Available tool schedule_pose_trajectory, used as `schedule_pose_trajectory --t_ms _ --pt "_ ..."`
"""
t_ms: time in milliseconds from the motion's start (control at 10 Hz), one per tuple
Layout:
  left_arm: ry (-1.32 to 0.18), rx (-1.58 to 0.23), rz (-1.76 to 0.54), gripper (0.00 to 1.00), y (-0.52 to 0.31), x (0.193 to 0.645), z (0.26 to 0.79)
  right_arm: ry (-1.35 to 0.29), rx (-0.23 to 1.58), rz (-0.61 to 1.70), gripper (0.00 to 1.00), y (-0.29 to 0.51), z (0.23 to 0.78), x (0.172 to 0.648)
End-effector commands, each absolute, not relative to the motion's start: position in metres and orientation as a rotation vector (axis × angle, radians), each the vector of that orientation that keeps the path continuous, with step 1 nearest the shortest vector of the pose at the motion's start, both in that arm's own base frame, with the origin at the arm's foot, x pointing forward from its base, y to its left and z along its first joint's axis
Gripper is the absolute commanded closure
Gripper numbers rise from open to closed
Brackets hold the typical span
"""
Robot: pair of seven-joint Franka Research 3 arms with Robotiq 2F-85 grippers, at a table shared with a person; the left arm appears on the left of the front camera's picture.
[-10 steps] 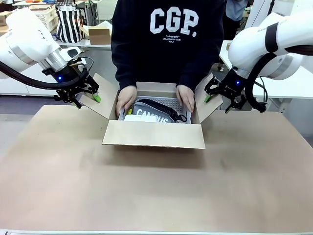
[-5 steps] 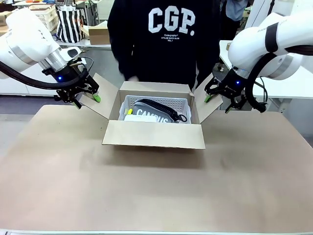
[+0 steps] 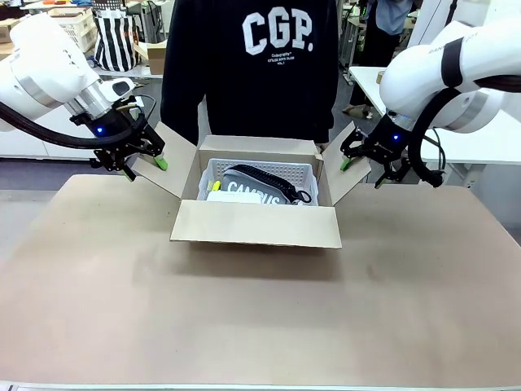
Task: Pack the gift set into the box.
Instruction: Lift both hands away from the flaps of the Package Box.
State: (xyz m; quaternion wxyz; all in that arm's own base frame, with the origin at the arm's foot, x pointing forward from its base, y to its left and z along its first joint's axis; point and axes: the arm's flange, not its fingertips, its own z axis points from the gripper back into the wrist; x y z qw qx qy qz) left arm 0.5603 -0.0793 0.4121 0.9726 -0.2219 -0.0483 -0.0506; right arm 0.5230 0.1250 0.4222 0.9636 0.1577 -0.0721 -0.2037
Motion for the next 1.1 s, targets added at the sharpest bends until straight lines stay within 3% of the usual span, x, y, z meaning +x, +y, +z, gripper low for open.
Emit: schedule_pose_trajectory --t_ms 0,1000 --pt "-0.098 -0.433 -0.090 0.00 -0.0789 0.5582 0.4147 -0.131 0.298 -0.429 0.00 0.1304 0.4213 0.5246" --pt "-0.098 -0.433 -0.090 0.00 -0.0789 0.5582 0.4147 -0.131 0.298 -0.429 0.00 0.1304 0.4213 0.5246"
